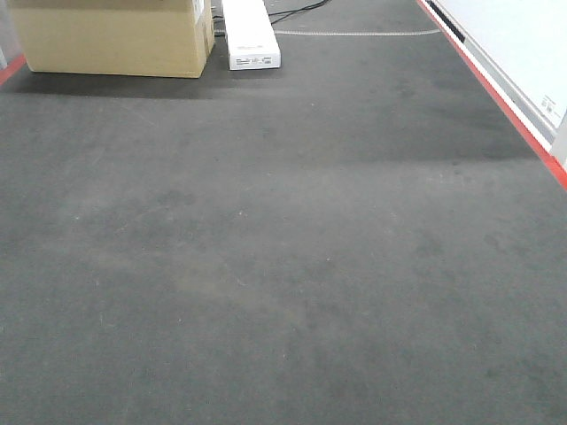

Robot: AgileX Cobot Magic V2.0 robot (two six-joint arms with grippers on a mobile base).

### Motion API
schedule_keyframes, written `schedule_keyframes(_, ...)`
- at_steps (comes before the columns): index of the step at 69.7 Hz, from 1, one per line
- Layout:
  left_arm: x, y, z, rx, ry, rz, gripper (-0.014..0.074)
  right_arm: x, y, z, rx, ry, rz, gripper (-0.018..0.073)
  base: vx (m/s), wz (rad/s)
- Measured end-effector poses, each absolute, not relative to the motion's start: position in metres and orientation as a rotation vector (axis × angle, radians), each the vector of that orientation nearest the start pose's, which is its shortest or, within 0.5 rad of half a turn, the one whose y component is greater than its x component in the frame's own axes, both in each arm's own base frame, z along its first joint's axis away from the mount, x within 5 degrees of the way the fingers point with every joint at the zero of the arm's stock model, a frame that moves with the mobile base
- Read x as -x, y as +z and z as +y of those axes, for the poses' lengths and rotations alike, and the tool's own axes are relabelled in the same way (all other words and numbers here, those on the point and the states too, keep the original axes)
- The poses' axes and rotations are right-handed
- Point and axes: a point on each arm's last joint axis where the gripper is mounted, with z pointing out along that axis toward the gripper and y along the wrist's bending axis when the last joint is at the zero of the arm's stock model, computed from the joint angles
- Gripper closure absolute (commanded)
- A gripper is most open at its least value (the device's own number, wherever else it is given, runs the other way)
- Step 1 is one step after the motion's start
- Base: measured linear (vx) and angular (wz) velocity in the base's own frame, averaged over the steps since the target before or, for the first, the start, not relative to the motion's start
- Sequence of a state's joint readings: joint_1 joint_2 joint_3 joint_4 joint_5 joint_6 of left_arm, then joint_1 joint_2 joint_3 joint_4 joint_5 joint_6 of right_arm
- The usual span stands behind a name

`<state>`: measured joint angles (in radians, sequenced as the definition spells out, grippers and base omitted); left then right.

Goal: Move and align brake pads A on conveyor
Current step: 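Lower the left gripper with its brake pad toward the conveyor belt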

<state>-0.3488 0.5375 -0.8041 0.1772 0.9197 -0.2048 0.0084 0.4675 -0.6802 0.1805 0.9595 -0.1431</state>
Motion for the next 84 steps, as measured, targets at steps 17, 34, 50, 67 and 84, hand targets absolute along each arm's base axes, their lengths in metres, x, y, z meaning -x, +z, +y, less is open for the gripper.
schedule_keyframes(17,-0.0806,0.3605,-0.0157,-0.185,-0.114,2.117,0.0603,-0.0697,0.3251,0.0140,0.133,0.147,2.214,0.0563,0.02,0.01)
schedule_keyframes(34,-0.0806,0.3605,-0.0157,-0.185,-0.114,2.117,0.0603,-0.0697,0.3251,0.0140,0.133,0.147,2.214,0.0563,0.00,0.00)
schedule_keyframes(50,-0.0806,0.3605,-0.0157,-0.185,-0.114,2.117,0.0603,-0.0697,0.3251,0.0140,0.133,0.147,2.214,0.0563,0.00,0.00)
schedule_keyframes(67,-0.0829,0.3647,-0.0171,-0.186,-0.130,2.063,0.0603,-0.0697,0.3251,0.0140,0.133,0.147,2.214,0.0563,0.00,0.00)
schedule_keyframes(84,-0.0851,0.3688,-0.0185,-0.179,-0.150,2.013,0.0603,-0.0697,0.3251,0.0140,0.133,0.147,2.214,0.0563,0.00,0.00)
